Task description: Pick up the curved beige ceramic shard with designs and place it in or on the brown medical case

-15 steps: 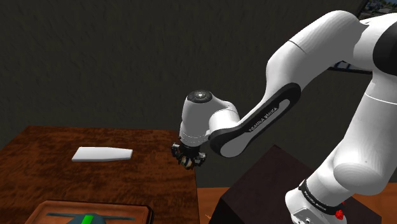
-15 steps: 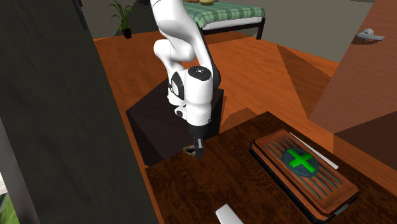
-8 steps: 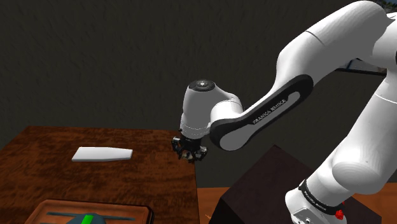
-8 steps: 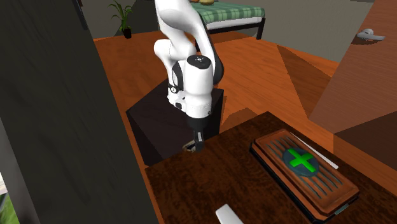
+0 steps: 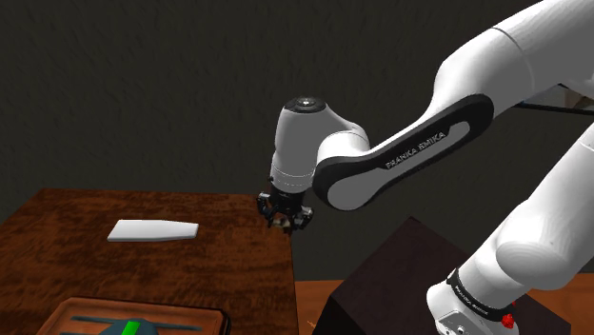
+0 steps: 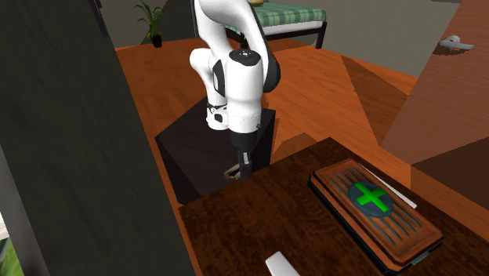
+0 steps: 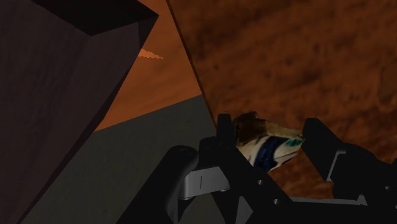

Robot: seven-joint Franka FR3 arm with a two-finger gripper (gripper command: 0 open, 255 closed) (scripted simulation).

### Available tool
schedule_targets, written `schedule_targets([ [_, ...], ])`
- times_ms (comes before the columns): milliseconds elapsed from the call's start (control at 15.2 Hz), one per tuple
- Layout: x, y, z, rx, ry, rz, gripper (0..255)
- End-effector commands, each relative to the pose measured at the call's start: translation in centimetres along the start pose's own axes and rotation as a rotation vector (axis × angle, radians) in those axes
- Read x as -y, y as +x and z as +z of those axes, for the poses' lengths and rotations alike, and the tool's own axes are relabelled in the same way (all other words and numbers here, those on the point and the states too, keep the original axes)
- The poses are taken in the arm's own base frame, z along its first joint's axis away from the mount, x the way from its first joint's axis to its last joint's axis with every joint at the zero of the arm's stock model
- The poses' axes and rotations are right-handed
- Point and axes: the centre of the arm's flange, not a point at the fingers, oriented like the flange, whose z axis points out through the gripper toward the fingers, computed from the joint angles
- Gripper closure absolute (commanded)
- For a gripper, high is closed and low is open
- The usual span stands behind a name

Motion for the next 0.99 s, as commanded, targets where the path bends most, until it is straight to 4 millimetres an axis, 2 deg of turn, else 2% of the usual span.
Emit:
schedule_targets([
  [0, 0.0, -0.1, -1.1, 0.001, 0.000, 0.000, 255],
  [858, 0.3, 0.1, -7.8, 0.001, 0.000, 0.000, 255],
  [924, 0.8, -1.1, -7.8, 0.001, 0.000, 0.000, 255],
])
